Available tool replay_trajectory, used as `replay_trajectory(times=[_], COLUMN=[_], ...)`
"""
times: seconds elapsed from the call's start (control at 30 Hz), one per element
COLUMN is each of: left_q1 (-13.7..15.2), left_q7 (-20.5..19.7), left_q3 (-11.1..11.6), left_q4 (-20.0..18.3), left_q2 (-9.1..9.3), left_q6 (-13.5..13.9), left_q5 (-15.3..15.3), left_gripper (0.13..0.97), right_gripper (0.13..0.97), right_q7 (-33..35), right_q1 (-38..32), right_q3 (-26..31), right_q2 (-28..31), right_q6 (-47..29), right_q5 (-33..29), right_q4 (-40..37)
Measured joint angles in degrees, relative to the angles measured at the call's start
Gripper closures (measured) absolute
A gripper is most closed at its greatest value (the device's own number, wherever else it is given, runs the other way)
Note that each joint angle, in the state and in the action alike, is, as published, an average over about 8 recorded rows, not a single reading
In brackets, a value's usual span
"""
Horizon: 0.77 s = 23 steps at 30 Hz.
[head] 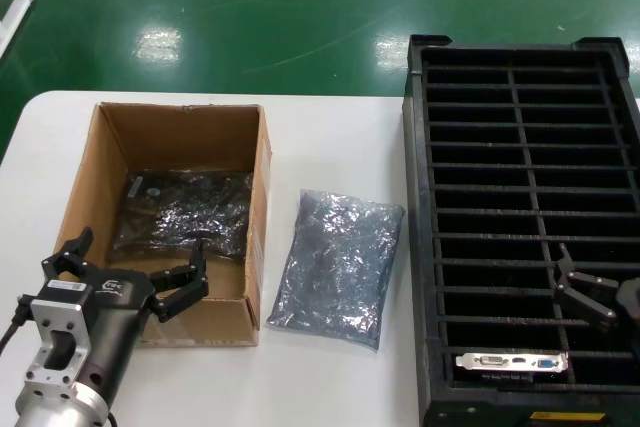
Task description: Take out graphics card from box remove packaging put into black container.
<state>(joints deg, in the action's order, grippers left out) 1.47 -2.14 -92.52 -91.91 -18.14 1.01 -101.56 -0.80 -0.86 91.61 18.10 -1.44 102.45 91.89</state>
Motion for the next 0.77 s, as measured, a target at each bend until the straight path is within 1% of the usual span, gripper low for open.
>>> replay_trajectory(times=[0.77], left_q1=[0.00], left_q7=[0.00], left_q3=[0.00], left_q4=[0.00], left_q2=[0.00], left_q6=[0.00], left_q5=[0.00], left_gripper=[0.132], right_gripper=[0.129], right_q7=[0.00], right_q1=[0.00], right_q3=[0.00], right_q2=[0.00], right_q6=[0.00], right_q5=[0.00], right_q4=[0.00])
